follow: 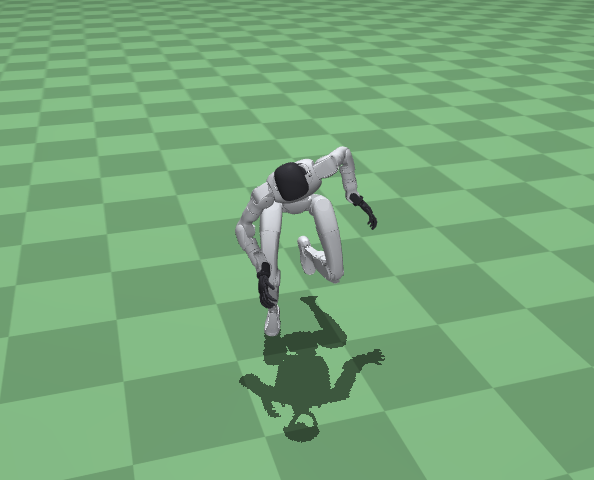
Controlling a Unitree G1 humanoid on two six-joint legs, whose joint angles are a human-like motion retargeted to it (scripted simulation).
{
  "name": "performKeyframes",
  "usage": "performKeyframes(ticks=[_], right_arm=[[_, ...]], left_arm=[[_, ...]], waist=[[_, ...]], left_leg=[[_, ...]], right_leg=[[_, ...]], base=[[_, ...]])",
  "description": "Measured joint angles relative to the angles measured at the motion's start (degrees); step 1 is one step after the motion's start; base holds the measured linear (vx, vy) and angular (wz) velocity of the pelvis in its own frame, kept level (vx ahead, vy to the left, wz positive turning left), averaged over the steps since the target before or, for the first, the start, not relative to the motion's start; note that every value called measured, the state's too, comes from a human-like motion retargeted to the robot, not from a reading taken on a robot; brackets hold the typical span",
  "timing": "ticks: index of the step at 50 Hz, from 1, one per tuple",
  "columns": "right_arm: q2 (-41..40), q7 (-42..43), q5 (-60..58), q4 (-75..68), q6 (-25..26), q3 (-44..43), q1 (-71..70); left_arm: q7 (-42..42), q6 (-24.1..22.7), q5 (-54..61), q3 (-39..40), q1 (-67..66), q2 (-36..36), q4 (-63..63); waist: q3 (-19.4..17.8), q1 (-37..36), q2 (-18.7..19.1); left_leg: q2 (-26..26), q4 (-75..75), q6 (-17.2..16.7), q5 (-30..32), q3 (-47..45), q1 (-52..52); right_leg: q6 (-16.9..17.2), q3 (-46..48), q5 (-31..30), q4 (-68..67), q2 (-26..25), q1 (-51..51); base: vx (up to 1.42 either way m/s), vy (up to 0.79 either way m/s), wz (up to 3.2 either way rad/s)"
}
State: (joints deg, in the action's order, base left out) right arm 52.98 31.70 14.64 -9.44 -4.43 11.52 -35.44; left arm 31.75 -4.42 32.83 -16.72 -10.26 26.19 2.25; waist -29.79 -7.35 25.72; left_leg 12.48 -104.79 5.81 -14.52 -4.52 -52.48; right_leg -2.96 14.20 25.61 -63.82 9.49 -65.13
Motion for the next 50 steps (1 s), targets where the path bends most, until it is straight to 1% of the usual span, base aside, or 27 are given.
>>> performKeyframes(ticks=[3,6,8,10,12,13,15,17,18,19,20,22,23,25,27,29,31,33,35,37,38,40,43,44,45,47,50], right_arm=[[-13.4,-0.8,2.8,3.9,-1.2,9.3,-20.1],[-24.3,-5.9,-3.4,11.4,-2.0,17.6,-27.0],[-28.9,-13.0,-10.3,18.6,-3.0,20.6,-25.7],[-32.2,-20.8,-12.8,26.9,-4.2,22.1,-18.9],[-35.8,-29.0,-8.7,33.5,-4.1,24.9,-8.0],[-37.1,-33.6,-5.6,36.0,-3.4,26.2,-1.9],[-38.8,-42.3,-0.8,38.1,-0.8,27.8,9.1],[-39.3,-46.7,0.4,37.2,0.7,27.0,17.2],[-39.3,-46.9,0.2,36.4,0.5,26.2,20.8],[-39.2,-44.9,-0.2,35.4,0.0,25.3,23.7],[-39.1,-41.7,-0.6,34.3,-0.8,24.2,26.3],[-38.0,-30.3,-0.7,30.4,-3.3,21.7,28.9],[-37.0,-24.8,0.1,28.0,-4.4,19.6,29.1],[-33.2,-18.6,1.9,24.5,-5.5,14.4,29.2],[-28.0,-17.9,3.0,24.3,-6.6,9.3,30.7],[-23.4,-18.7,7.3,25.5,-8.8,4.8,34.0],[-21.4,-20.8,13.2,26.2,-10.5,0.9,38.5],[-21.1,-22.5,15.4,25.7,-10.8,-1.8,42.4],[-21.5,-22.9,13.6,23.9,-10.3,-3.8,45.2],[-22.3,-22.5,10.8,21.3,-9.2,-5.1,47.9],[-22.7,-22.3,9.6,19.8,-8.3,-5.5,49.5],[-23.4,-22.3,8.8,17.5,-6.3,-6.6,52.7],[-24.4,-23.6,10.0,15.4,-4.4,-10.2,57.0],[-24.9,-23.8,9.8,14.9,-5.0,-11.2,58.0],[-25.4,-24.0,9.1,14.5,-5.9,-12.1,59.0],[-25.6,-20.6,6.4,13.0,-7.3,-11.2,56.7],[-26.5,-13.2,4.2,11.2,-7.4,-9.4,47.4]], left_arm=[[-6.9,2.2,5.2,3.3,-16.6,6.8,0.5],[-19.4,1.6,6.2,7.8,-29.3,10.0,-2.2],[-25.7,1.4,5.4,13.1,-34.4,8.4,-3.9],[-29.2,2.1,6.2,17.9,-36.7,5.5,-4.5],[-30.8,3.7,9.5,20.7,-36.2,3.3,-3.3],[-32.0,4.9,10.5,21.4,-34.9,2.5,-2.0],[-35.9,7.6,11.0,23.1,-30.0,0.8,1.7],[-38.4,8.6,8.9,25.9,-23.6,-1.2,6.0],[-37.3,7.6,7.4,27.3,-20.3,-2.1,8.8],[-32.7,5.4,7.0,27.9,-16.3,-2.5,11.8],[-26.4,2.6,7.1,28.0,-12.0,-2.7,14.9],[-9.0,-1.5,8.5,24.8,2.3,-2.4,23.4],[-1.3,-2.8,9.5,23.0,11.8,-2.5,28.2],[8.4,-4.1,12.9,20.9,31.8,-3.9,36.4],[8.7,-5.3,17.6,18.1,48.0,-5.7,37.9],[3.0,-7.4,20.2,10.9,59.7,-5.4,34.9],[-3.9,-9.6,16.9,1.2,67.7,-2.3,28.6],[-7.9,-11.8,9.9,-5.4,73.0,1.4,20.5],[-10.0,-13.5,5.3,-6.6,75.3,3.1,11.5],[-13.4,-13.9,6.0,-3.8,73.5,1.2,2.7],[-15.7,-13.7,7.6,-1.9,71.2,-0.9,-1.5],[-19.9,-12.5,12.0,0.4,66.4,-5.7,-8.5],[-22.6,-8.6,14.0,0.4,61.6,-11.8,-15.3],[-23.9,-7.0,10.4,0.3,60.1,-13.1,-17.1],[-25.8,-5.3,5.1,0.2,58.4,-14.1,-18.8],[-28.8,-3.7,-5.4,1.7,53.6,-14.8,-21.0],[-24.7,-2.7,-13.2,2.3,45.2,-13.6,-21.1]], waist=[[0.0,-3.3,-4.8],[0.0,-4.5,-11.0],[0.0,-5.3,-15.4],[0.0,-8.5,-19.4],[0.0,-13.3,-23.5],[0.0,-15.3,-25.7],[0.0,-17.5,-30.7],[0.0,-16.7,-35.1],[0.0,-15.4,-37.2],[0.0,-13.6,-38.6],[0.0,-11.5,-39.8],[0.0,-5.6,-39.8],[0.0,-3.0,-39.2],[0.0,1.4,-36.3],[0.0,5.7,-31.3],[0.0,10.1,-25.3],[0.0,13.7,-20.6],[0.0,16.8,-18.2],[0.0,20.2,-18.1],[0.0,24.6,-20.0],[0.0,26.5,-21.1],[0.0,28.2,-22.9],[0.8,26.0,-23.6],[1.4,24.5,-22.8],[2.0,22.8,-21.6],[2.7,22.0,-19.6],[1.6,24.7,-20.0]], left_leg=[[0.2,7.2,0.1,-2.2,-2.6,-17.3],[0.8,29.2,0.9,-3.2,-6.9,-24.7],[-0.4,52.3,1.0,-2.3,-9.7,-23.3],[-1.1,79.4,-0.7,-1.6,-10.7,-16.9],[1.0,97.7,-5.0,-3.3,-9.8,-10.1],[2.3,101.6,-6.3,-5.1,-9.7,-7.8],[4.9,101.1,-6.3,-6.4,-13.4,-5.3],[8.8,87.1,-4.2,3.3,-21.5,-6.2],[10.8,75.7,-3.9,6.7,-23.2,-7.8],[11.5,64.9,-4.4,4.9,-23.1,-9.2],[11.6,54.5,-5.4,0.5,-22.3,-10.5],[7.3,45.8,-5.8,-6.5,-21.8,-9.2],[4.5,44.7,-4.7,-8.1,-21.7,-8.4],[-0.2,44.6,-1.4,-10.5,-20.9,-6.7],[-2.9,45.6,0.0,-11.7,-18.8,-4.1],[-4.4,47.4,-0.6,-11.6,-15.6,-0.8],[-5.0,49.6,-2.2,-10.7,-12.9,3.6],[-5.7,52.5,-3.6,-9.8,-11.9,9.3],[-8.1,55.9,-4.3,-9.5,-12.2,16.6],[-12.4,58.5,-4.4,-10.0,-12.1,26.0],[-14.3,59.4,-4.5,-10.2,-11.9,31.4],[-16.2,57.6,-4.2,-9.9,-11.6,40.2],[-16.0,44.3,-2.1,-5.7,-10.9,45.3],[-14.5,39.2,-2.8,-4.0,-10.3,45.7],[-12.5,34.2,-4.4,-2.6,-9.7,46.0],[-9.2,25.6,-4.5,-4.4,-7.8,44.7],[-6.9,18.5,0.2,-8.1,-5.7,39.6]], right_leg=[[-0.5,-4.3,-1.8,2.6,-2.5,5.6],[0.5,-8.4,-5.3,7.0,-1.7,13.4],[1.7,-10.6,-9.1,11.1,-0.1,19.5],[3.5,-13.2,-12.9,15.8,0.8,27.2],[5.8,-16.7,-15.0,20.5,1.8,36.4],[6.9,-18.2,-15.6,22.7,3.4,40.9],[8.1,-19.3,-16.7,26.1,8.5,48.4],[7.2,-17.2,-18.0,27.2,13.9,55.4],[6.8,-15.8,-18.0,26.7,16.4,59.2],[6.5,-15.0,-16.5,24.3,18.0,62.0],[6.3,-14.5,-14.1,20.8,19.1,64.3],[4.9,-16.0,-6.9,6.7,17.7,61.7],[4.1,-17.0,-3.2,-1.3,16.1,57.8],[1.9,-17.5,4.1,-15.1,12.7,47.5],[-0.1,-16.3,7.9,-21.7,8.2,36.8],[-0.3,-14.5,7.8,-19.9,2.7,27.4],[1.1,-12.9,5.4,-10.3,-1.7,20.5],[2.7,-10.8,0.7,6.0,-3.0,17.2],[5.0,-6.4,-7.0,27.9,-1.5,19.0],[9.6,-1.2,-12.7,48.5,0.5,24.9],[12.2,1.6,-13.2,55.8,1.2,28.2],[15.2,7.3,-12.2,62.6,1.8,33.9],[10.7,5.8,-19.1,57.6,1.5,39.2],[8.2,3.7,-18.8,52.1,0.4,39.0],[5.5,1.7,-16.8,45.2,-1.3,38.2],[3.4,0.5,-8.4,31.1,-3.6,36.6],[2.7,-0.7,-2.5,22.9,-4.2,39.0]], base=[[1.40,0.24,-1.47],[1.49,0.39,-0.84],[1.62,0.49,-0.63],[1.76,0.57,-1.52],[1.87,0.72,-2.17],[1.83,0.82,-1.72],[1.76,0.86,-0.98],[1.70,0.86,-0.05],[1.66,0.87,0.55],[1.61,0.87,0.92],[1.46,0.83,1.47],[1.24,0.69,2.06],[1.05,0.54,2.18],[0.93,0.42,1.89],[0.88,0.32,1.37],[0.93,0.24,1.06],[0.99,0.16,0.62],[1.06,0.11,0.19],[1.17,0.08,0.27],[1.31,0.01,0.55],[1.38,-0.06,0.25],[1.39,-0.11,-0.32],[1.33,-0.11,-1.01],[1.26,-0.04,-1.51],[1.20,0.00,-1.70],[1.07,0.06,-1.58],[0.83,0.12,-1.19]])
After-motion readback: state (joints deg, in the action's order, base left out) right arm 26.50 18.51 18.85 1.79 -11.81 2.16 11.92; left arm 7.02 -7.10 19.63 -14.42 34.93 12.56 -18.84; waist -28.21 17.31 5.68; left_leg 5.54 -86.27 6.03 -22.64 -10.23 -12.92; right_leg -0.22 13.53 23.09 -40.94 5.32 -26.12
